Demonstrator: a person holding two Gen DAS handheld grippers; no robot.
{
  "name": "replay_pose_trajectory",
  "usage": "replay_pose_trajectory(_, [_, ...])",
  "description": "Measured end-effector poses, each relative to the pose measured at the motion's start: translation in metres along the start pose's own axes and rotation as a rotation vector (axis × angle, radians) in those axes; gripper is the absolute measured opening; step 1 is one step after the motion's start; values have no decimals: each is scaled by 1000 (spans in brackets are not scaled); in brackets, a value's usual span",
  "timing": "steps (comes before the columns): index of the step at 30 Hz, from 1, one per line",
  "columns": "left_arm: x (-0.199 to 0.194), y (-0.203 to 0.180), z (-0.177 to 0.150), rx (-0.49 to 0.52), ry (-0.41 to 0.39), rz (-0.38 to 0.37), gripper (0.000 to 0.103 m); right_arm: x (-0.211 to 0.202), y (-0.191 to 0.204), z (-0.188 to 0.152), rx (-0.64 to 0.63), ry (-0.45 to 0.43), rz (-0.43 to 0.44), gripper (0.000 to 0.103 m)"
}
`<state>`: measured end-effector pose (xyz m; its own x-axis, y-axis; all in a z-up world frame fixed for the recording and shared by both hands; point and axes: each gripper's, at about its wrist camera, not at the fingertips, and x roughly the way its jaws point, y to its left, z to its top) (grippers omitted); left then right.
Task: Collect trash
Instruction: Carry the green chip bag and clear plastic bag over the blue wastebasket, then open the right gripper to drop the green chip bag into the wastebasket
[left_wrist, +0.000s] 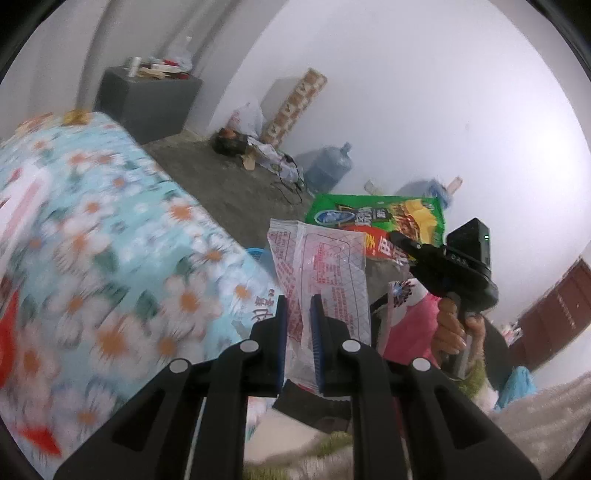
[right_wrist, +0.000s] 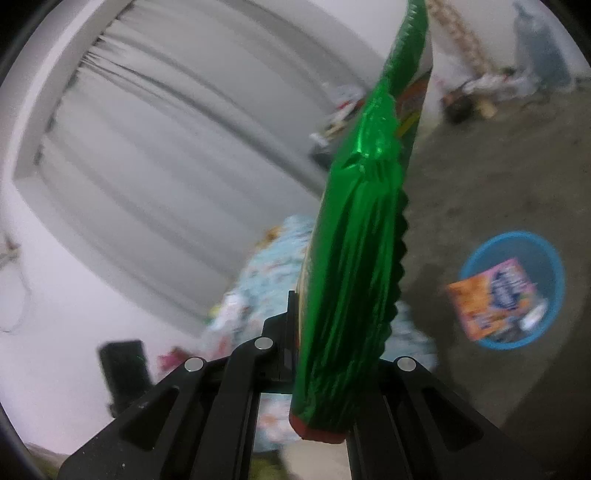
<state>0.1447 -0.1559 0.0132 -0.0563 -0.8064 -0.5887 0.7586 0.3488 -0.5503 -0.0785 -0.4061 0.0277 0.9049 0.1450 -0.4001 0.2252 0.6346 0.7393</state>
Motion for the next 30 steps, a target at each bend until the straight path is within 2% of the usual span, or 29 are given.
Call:
replay_pose_trajectory(4, [40,-4,21,12,48,6,12,-7,-15,-2,-44,19,-169,0])
replay_pose_trajectory(9, [88,0,41,13,104,36,12,12,-34,-11,-143,116,-412,0])
replay_pose_trajectory(14, [112,7,49,1,139,58,12,68,-47,-35,-427,268,-743,0])
replay_pose_trajectory(19, [122,17,53,-16,152,86,12,131,-85,-62,-706,393,-950,1])
replay_pose_trajectory(21, [127,22,55,-29,160,96,12,158,-100,-75,-745,425,-994,14])
replay_pose_trajectory(23, [132,23,56,-35,167,103,12,177,-125,-89,-742,473,-1009,44])
replay_pose_trajectory(27, [150,22,60,-26,191,113,12,204,-143,-113,-730,520,-1043,52])
replay_pose_trajectory(30, [168,17,67,-11,208,110,12,180,-131,-107,-714,480,-1037,58])
